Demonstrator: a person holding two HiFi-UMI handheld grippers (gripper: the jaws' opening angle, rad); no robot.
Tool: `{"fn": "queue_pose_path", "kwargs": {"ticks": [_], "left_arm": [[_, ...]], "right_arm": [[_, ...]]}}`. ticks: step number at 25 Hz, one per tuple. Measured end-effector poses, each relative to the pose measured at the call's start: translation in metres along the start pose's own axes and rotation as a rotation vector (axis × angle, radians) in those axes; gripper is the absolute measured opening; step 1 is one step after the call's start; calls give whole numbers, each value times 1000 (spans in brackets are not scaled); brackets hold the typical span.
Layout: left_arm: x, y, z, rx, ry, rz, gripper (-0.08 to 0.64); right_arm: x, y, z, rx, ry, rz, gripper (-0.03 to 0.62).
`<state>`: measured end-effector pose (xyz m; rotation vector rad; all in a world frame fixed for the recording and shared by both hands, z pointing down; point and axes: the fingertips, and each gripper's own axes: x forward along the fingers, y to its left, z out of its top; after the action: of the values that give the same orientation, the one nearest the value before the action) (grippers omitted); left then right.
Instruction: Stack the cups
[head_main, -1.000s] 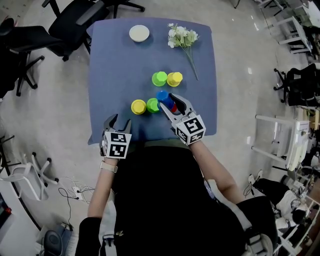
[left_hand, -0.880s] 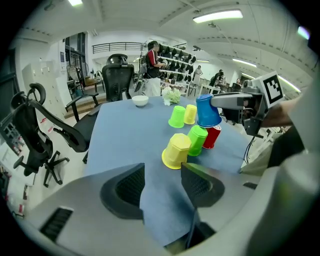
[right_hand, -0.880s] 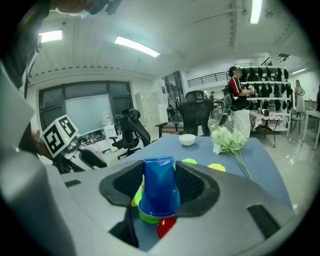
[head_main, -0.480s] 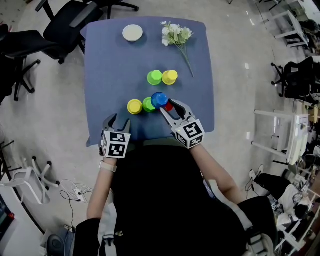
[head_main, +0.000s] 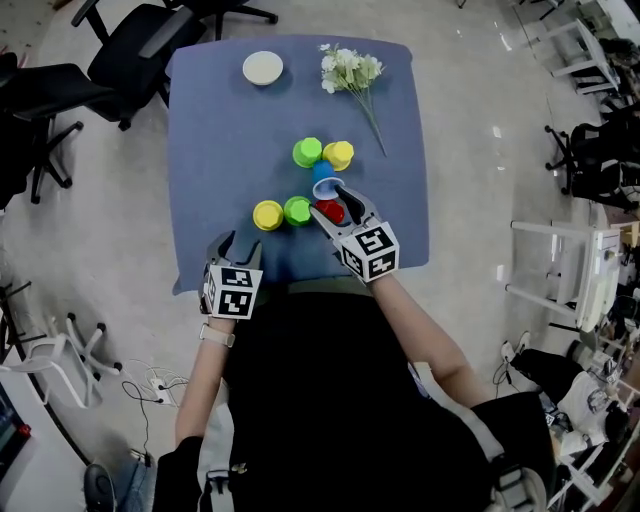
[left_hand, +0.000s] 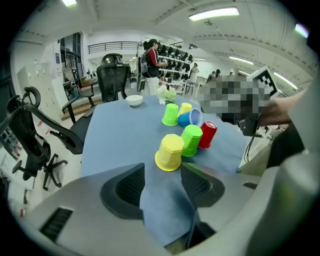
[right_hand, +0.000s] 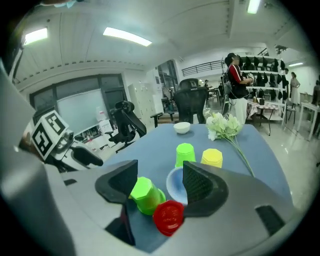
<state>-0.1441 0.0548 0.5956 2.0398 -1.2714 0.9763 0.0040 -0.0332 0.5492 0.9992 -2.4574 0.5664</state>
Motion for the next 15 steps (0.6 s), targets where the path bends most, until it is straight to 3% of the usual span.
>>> {"fn": "queue_pose_path", "kwargs": {"ticks": [7,11,15], "left_arm": [[-2,-1,-3,-26,8,20,233],[-1,-3,-5,-37,11,28,233],[1,-5,-4,-47,16,37,233]], "right_arm": [[-9,-41,4,72,19,-76,279],[-19,-79,-10,4,98,-175,279],[-16,-96,-14,-128,172,-170,278]]}}
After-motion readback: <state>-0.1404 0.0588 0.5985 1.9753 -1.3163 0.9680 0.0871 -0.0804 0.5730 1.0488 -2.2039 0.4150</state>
